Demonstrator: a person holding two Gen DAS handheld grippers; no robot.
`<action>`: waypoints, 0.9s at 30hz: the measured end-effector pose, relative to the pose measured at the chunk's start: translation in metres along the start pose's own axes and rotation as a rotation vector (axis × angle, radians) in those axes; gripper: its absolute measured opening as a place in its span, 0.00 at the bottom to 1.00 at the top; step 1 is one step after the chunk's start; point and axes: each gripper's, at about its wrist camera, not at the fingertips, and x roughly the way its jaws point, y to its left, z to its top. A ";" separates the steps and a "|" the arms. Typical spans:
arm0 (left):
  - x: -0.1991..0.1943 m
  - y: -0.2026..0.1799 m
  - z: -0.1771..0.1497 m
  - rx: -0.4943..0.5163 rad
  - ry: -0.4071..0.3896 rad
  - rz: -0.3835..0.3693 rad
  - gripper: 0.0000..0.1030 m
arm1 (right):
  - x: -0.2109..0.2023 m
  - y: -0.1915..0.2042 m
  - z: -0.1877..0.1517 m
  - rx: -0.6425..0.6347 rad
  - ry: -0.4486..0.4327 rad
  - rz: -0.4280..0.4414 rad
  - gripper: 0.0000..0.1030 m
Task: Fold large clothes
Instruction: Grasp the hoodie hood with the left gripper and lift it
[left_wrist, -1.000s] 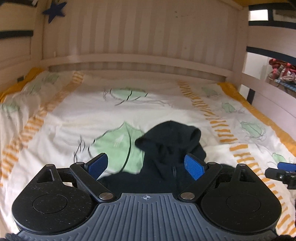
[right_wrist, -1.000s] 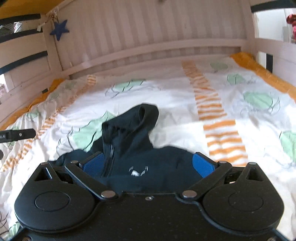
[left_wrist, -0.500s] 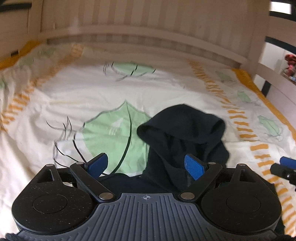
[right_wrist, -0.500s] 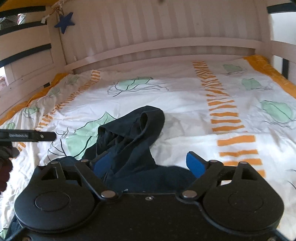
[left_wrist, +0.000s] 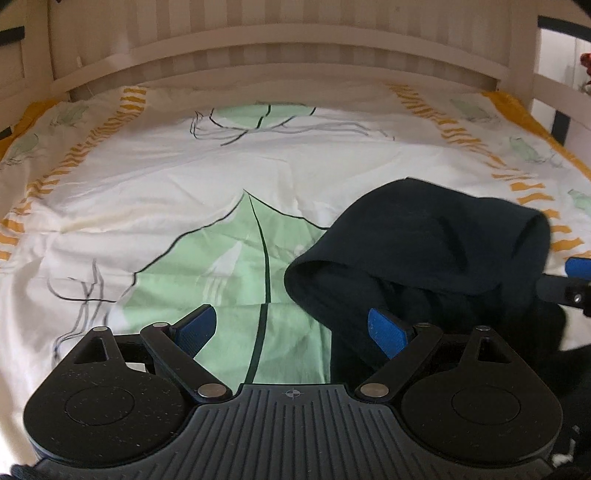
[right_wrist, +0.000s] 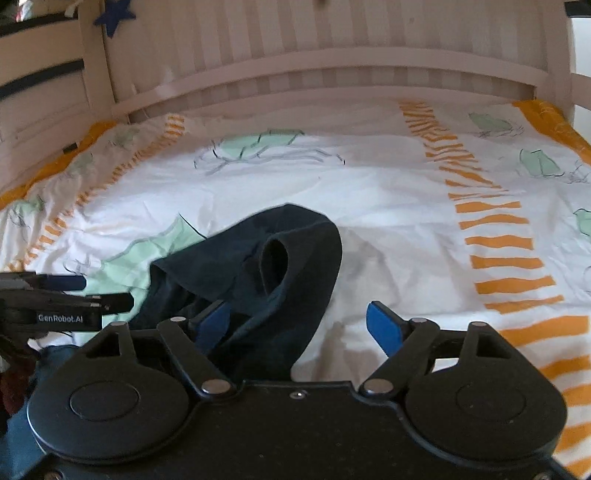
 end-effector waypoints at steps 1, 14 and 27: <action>0.006 0.000 0.000 0.004 0.007 0.001 0.87 | 0.007 -0.001 0.000 -0.016 0.015 -0.007 0.75; 0.052 -0.012 0.022 0.079 -0.018 0.075 0.87 | 0.046 -0.040 0.005 -0.047 0.034 -0.169 0.66; 0.029 0.005 0.040 -0.019 -0.159 0.084 0.33 | 0.060 -0.026 0.024 -0.086 0.038 -0.073 0.18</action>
